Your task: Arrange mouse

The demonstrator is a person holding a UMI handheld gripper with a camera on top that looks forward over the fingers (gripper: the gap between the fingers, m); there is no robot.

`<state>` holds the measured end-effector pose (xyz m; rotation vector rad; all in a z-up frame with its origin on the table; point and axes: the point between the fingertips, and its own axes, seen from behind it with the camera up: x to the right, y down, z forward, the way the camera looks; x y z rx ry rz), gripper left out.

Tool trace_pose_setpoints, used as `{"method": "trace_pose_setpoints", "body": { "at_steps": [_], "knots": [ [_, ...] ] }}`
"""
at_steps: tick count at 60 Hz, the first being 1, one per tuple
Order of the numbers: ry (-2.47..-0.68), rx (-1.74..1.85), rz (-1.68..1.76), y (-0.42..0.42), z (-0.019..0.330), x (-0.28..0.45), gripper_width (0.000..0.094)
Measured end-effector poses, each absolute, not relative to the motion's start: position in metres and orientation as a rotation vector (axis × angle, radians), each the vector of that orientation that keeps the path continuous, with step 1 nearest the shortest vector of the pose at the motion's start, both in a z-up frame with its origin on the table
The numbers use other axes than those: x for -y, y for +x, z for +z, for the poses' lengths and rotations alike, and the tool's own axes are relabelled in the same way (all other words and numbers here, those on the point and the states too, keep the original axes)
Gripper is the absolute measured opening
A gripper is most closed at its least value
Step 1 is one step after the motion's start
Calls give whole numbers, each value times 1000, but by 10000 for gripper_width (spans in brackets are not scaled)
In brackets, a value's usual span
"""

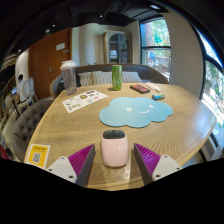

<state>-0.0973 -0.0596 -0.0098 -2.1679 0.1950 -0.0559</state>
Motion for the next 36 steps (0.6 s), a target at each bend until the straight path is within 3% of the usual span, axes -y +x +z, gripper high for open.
{"method": "trace_pose_setpoints", "body": {
  "at_steps": [4, 8, 13, 26, 36],
  "knots": [
    [-2128, -204, -70, -95, -10, 45, 709],
    [-2089, -213, -81, -93, -12, 35, 539],
    [-2081, -253, -108, -92, -15, 34, 516],
    [-2316, -165, 77, -114, -9, 34, 381],
    [-2220, -70, 101, -76, 54, -16, 371]
  ]
}}
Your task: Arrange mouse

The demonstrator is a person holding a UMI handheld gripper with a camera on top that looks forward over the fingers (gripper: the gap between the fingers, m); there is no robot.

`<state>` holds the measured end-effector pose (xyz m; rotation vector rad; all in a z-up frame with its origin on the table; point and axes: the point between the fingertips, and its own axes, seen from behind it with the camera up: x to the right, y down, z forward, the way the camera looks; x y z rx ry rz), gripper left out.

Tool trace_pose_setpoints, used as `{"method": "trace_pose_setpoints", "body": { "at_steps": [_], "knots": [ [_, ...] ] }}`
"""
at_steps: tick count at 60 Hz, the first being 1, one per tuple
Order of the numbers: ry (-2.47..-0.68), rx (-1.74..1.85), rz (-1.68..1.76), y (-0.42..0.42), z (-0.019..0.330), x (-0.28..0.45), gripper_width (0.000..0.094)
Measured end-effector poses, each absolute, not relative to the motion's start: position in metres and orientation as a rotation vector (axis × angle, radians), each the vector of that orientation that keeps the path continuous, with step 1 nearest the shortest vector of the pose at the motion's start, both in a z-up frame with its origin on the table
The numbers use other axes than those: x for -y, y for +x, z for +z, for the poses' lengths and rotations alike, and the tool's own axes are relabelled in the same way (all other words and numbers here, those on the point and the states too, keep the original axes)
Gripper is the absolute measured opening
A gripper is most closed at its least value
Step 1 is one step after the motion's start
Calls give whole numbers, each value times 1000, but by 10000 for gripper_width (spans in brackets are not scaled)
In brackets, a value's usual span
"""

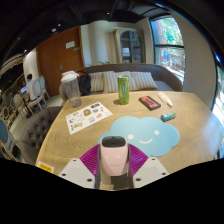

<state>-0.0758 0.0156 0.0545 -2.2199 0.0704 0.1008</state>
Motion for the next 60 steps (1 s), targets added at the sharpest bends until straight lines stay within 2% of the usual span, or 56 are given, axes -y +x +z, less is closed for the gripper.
{"method": "trace_pose_setpoints", "body": {
  "at_steps": [4, 10, 18, 26, 29, 34, 40, 42, 45, 48, 60],
  "knots": [
    [-2162, -76, 52, -40, 79, -48, 372],
    [-2112, -58, 6, 4, 78, -89, 371],
    [-2173, -41, -5, 28, 29, -104, 371],
    [-2242, -40, -2, 38, -5, -102, 384],
    [-2224, -39, -2, 37, -8, -104, 402],
    [-2242, -41, -3, 37, -9, -104, 492],
    [-2323, -49, 14, 36, -12, -100, 568],
    [-2356, -56, 9, 36, -11, -93, 664],
    [-2379, -64, -17, 39, -4, -87, 860],
    [-2379, -79, -52, 41, 9, -80, 834],
    [-2360, -259, -156, 31, 70, -17, 840]
  ]
}}
